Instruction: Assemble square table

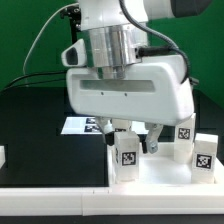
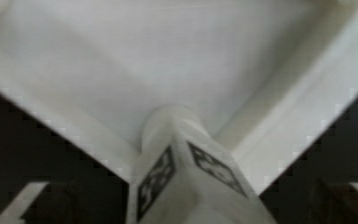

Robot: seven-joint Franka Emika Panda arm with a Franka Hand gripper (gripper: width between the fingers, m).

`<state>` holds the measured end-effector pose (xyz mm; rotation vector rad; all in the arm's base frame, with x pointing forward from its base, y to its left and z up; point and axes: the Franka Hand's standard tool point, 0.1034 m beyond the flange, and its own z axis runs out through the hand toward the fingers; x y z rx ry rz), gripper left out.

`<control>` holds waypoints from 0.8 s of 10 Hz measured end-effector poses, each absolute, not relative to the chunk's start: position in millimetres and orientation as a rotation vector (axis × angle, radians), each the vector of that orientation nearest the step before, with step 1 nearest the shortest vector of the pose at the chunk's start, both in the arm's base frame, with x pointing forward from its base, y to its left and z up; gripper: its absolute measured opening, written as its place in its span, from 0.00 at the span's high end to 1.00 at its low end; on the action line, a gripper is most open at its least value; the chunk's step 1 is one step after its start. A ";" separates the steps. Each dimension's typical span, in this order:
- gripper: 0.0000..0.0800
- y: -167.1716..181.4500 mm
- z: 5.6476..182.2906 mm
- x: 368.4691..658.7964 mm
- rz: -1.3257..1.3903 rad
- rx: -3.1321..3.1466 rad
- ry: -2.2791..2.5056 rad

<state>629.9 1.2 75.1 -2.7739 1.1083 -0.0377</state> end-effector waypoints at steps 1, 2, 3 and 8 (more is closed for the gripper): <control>0.20 0.9 73.8 626.5 -0.023 -2.857 0.917; 0.19 1.0 73.8 626.8 -0.026 -2.862 0.906; 0.19 -0.2 73.7 626.8 -0.036 -2.903 0.785; 0.20 -0.7 85.9 648.2 -0.270 -3.115 0.090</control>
Offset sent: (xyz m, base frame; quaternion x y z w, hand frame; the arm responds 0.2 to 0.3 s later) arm 0.0000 0.0000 0.0000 0.0000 0.0000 -0.1296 0.9916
